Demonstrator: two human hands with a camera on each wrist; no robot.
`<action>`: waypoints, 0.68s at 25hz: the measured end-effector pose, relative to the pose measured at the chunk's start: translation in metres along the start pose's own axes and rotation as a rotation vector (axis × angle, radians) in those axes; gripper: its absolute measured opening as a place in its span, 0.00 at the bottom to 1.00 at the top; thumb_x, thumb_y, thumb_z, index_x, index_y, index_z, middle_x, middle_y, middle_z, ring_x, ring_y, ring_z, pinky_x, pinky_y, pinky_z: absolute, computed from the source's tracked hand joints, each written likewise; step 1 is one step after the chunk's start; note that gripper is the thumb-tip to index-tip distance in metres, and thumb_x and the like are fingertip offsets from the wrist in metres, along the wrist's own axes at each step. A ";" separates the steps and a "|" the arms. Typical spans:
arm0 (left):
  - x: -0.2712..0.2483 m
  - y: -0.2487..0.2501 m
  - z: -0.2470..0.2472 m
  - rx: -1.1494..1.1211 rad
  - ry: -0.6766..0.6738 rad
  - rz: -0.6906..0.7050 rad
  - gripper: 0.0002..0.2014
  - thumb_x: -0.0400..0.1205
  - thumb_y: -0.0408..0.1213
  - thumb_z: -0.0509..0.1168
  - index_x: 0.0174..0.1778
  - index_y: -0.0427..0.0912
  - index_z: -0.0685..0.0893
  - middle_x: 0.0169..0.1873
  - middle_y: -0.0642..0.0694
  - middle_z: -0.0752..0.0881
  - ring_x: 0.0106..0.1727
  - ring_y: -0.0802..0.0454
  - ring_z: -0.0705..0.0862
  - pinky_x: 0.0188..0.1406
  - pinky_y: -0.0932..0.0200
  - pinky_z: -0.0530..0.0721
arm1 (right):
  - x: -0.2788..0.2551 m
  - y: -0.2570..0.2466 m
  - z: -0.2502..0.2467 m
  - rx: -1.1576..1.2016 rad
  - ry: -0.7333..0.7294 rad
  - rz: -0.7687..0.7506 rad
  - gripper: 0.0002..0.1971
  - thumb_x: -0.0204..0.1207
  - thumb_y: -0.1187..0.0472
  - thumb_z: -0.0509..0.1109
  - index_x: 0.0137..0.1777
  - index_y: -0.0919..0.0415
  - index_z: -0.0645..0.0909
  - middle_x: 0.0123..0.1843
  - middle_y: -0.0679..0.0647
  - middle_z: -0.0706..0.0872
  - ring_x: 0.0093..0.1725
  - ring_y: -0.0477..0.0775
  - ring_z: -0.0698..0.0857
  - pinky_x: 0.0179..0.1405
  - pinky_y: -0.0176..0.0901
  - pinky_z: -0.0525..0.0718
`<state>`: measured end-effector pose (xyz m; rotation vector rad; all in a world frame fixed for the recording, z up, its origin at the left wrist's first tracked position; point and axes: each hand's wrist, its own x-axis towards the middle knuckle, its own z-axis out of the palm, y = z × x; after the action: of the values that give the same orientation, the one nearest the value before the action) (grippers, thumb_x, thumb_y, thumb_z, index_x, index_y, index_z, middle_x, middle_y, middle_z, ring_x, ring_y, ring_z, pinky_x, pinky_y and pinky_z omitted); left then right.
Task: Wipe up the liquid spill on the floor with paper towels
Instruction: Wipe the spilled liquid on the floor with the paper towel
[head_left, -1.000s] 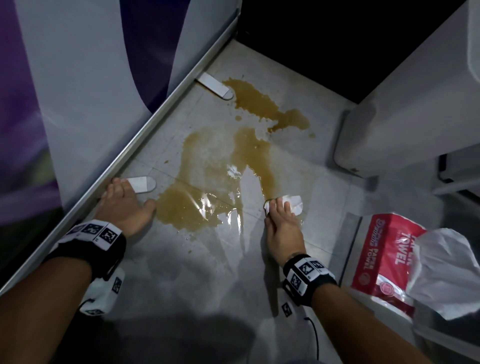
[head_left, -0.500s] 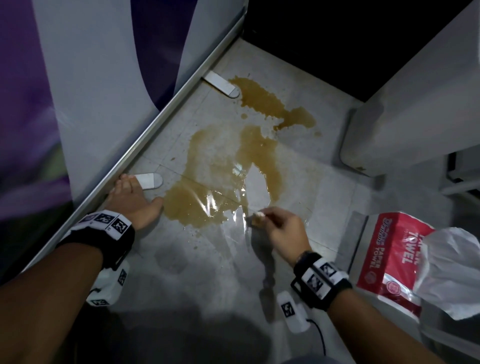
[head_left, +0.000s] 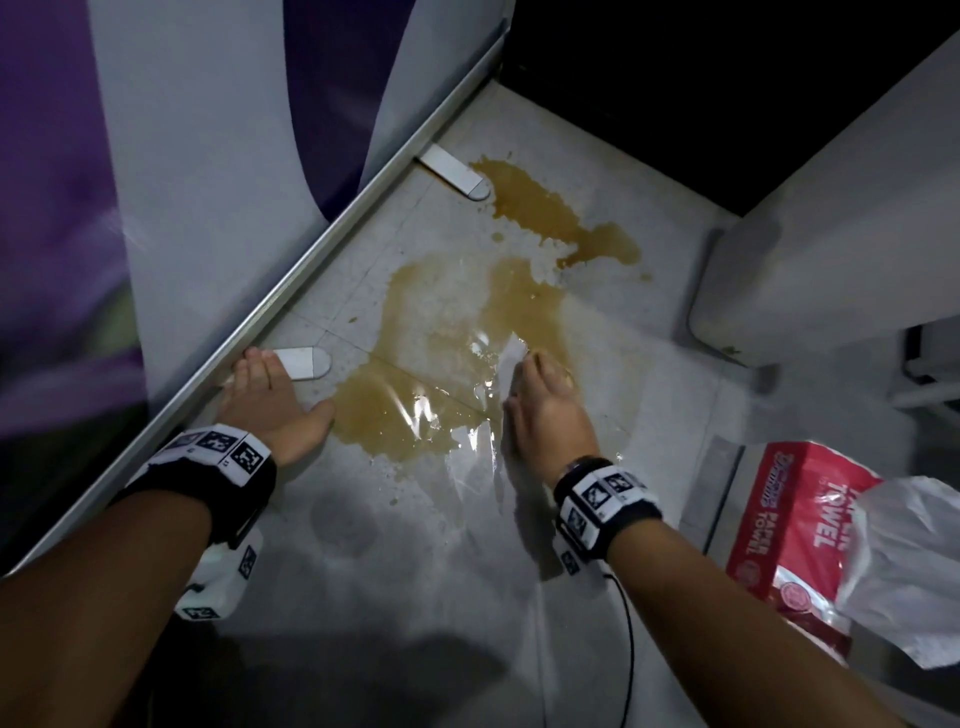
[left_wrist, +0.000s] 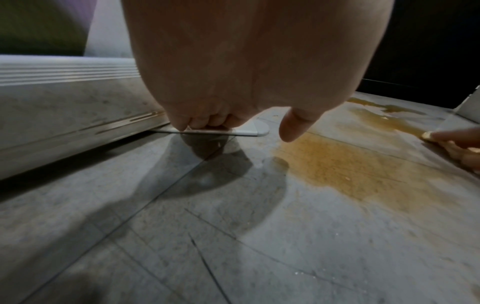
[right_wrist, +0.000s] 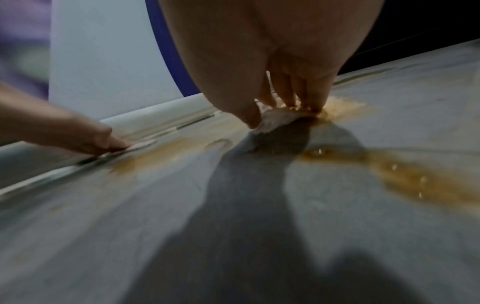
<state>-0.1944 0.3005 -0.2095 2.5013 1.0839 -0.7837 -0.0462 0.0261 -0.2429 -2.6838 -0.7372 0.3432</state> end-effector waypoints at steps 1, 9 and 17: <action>0.001 -0.001 0.000 -0.005 -0.003 0.004 0.45 0.83 0.60 0.51 0.85 0.33 0.40 0.85 0.36 0.40 0.87 0.40 0.43 0.85 0.46 0.47 | -0.002 0.002 0.013 -0.034 -0.006 -0.026 0.25 0.85 0.63 0.61 0.82 0.57 0.65 0.86 0.56 0.63 0.85 0.58 0.61 0.84 0.46 0.60; 0.005 -0.005 0.000 -0.019 -0.022 0.025 0.46 0.83 0.60 0.52 0.85 0.32 0.40 0.85 0.35 0.40 0.87 0.40 0.44 0.85 0.45 0.47 | 0.070 -0.004 -0.025 -0.020 0.032 0.136 0.27 0.85 0.68 0.56 0.84 0.68 0.60 0.86 0.64 0.62 0.86 0.61 0.59 0.86 0.48 0.50; 0.012 -0.011 0.005 -0.068 -0.003 0.053 0.48 0.81 0.62 0.50 0.85 0.31 0.41 0.85 0.33 0.43 0.86 0.39 0.46 0.85 0.44 0.47 | 0.119 -0.068 -0.011 -0.015 -0.281 0.009 0.33 0.88 0.55 0.50 0.87 0.66 0.42 0.89 0.64 0.40 0.87 0.62 0.39 0.84 0.52 0.37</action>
<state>-0.1977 0.3125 -0.2207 2.4611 1.0220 -0.7236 0.0260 0.1411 -0.2242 -2.6842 -0.8079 0.7303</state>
